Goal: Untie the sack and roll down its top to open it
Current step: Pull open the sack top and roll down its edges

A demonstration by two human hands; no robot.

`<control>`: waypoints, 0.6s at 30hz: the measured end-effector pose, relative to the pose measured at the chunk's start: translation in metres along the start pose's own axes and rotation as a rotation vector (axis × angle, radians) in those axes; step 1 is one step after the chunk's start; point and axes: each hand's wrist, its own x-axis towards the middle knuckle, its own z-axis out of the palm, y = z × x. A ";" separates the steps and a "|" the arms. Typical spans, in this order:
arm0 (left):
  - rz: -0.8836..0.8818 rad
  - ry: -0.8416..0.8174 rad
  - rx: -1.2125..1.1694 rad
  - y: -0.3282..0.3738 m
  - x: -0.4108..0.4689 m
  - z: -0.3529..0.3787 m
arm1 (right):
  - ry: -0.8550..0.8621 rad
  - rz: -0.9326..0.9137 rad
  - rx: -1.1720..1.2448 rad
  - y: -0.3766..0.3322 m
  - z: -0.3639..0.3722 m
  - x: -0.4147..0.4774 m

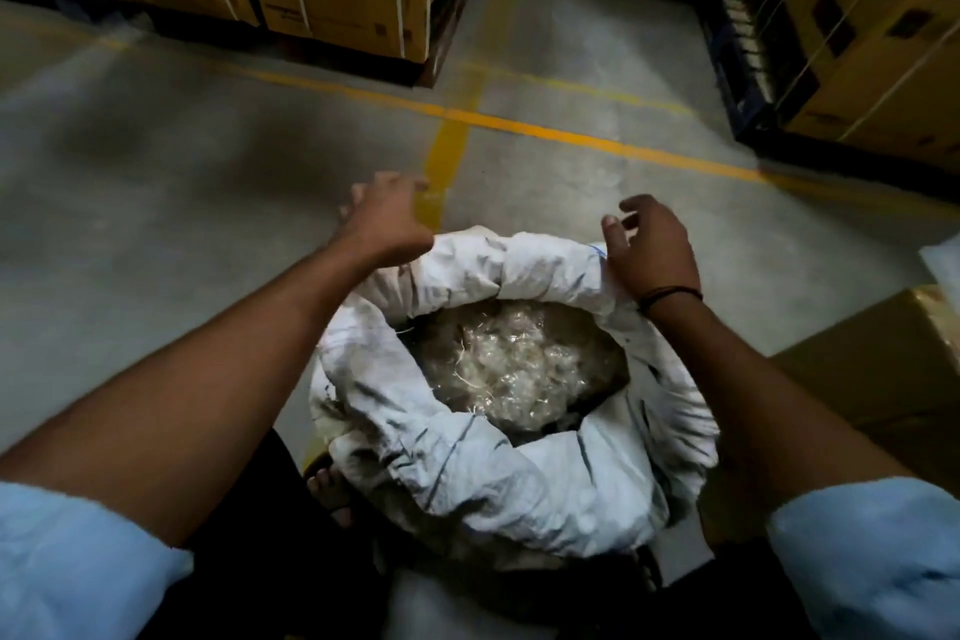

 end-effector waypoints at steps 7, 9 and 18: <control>0.689 0.016 0.159 0.080 -0.024 0.060 | -0.249 -0.023 -0.443 0.012 -0.008 -0.084; 0.765 0.015 0.448 0.093 -0.027 0.089 | -0.260 0.073 -0.512 0.028 -0.006 -0.103; 0.803 0.041 0.517 0.103 -0.008 0.156 | -0.295 0.372 -0.274 0.085 0.011 -0.087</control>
